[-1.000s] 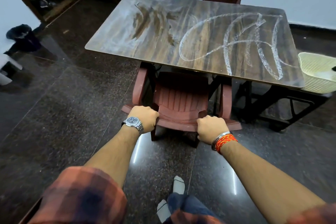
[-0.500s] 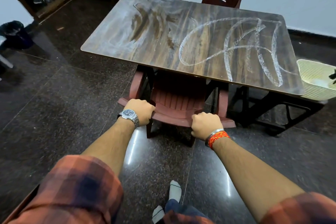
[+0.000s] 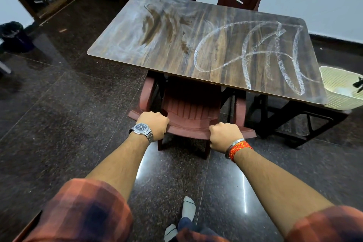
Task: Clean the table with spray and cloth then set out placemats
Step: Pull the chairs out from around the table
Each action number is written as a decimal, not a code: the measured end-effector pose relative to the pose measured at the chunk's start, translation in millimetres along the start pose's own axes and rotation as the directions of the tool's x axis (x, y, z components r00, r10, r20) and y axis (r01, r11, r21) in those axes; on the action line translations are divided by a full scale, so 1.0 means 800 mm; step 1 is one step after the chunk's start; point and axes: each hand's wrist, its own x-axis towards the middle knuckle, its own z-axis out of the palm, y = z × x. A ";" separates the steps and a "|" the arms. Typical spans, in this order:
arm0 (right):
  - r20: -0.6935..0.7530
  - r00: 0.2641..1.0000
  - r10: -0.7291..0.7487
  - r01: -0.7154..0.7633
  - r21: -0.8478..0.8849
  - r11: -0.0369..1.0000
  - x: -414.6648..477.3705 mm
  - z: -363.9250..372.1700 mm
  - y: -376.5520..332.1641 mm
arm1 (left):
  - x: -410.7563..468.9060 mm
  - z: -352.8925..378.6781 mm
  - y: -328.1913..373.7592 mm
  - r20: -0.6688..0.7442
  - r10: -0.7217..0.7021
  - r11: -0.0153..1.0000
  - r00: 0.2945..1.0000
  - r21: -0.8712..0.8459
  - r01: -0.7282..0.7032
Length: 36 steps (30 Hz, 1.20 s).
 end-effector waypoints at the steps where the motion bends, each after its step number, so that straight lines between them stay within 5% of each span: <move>1: -0.003 1.000 0.000 0.000 0.001 1.000 0.001 -0.001 0.000 | 0.002 -0.002 -0.002 0.001 0.005 1.000 1.000 0.003 -0.005; 18: -0.012 0.996 0.084 -0.082 0.112 0.990 0.000 0.002 -0.005 | 0.003 -0.016 -0.005 0.029 0.035 0.997 0.999 -0.066 -0.033; 22: 0.081 0.986 -0.147 0.095 0.452 0.887 0.011 -0.011 0.005 | 0.003 -0.026 -0.013 0.133 0.065 0.990 0.989 -0.129 -0.047; 24: -0.038 0.988 -0.149 0.142 0.589 0.795 0.029 -0.020 0.001 | 0.004 -0.038 -0.017 0.187 0.083 0.978 0.979 -0.202 -0.044; 27: -0.285 0.958 -0.023 0.182 0.547 0.817 0.071 -0.034 -0.020 | 0.005 -0.058 -0.040 0.207 0.074 0.954 0.975 -0.301 -0.009; 31: -0.407 0.913 0.011 0.178 0.424 0.888 0.129 -0.070 -0.061 | 0.002 -0.072 -0.097 0.030 -0.048 0.899 0.998 -0.435 0.056; 33: -0.455 0.890 0.017 0.181 0.389 0.903 0.159 -0.083 -0.083 | 0.006 -0.069 -0.130 -0.143 -0.161 0.911 0.977 -0.403 0.091; 36: -0.473 0.880 -0.036 0.229 0.357 0.906 0.213 -0.100 -0.134 | 0.011 -0.056 -0.191 -0.216 -0.307 0.878 0.927 -0.441 0.188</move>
